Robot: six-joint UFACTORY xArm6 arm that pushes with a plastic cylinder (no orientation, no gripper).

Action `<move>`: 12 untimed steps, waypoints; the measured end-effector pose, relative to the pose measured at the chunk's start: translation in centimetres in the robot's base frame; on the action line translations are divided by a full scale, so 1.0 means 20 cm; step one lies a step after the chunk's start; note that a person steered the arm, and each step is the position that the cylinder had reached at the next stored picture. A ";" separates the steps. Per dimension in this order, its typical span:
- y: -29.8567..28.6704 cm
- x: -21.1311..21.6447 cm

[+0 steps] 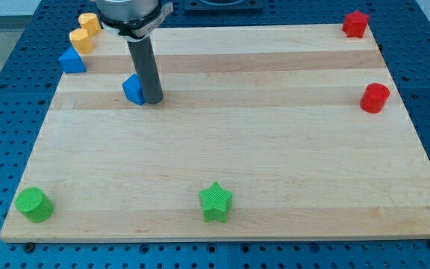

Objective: Place blue cube to the bottom of the blue triangle

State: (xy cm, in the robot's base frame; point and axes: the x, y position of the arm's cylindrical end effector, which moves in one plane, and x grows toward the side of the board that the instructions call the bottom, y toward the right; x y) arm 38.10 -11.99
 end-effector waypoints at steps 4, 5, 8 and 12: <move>0.09 -0.05; 0.05 -0.09; -0.20 -0.09; -0.32 0.05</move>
State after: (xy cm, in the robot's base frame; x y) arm 39.17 -18.30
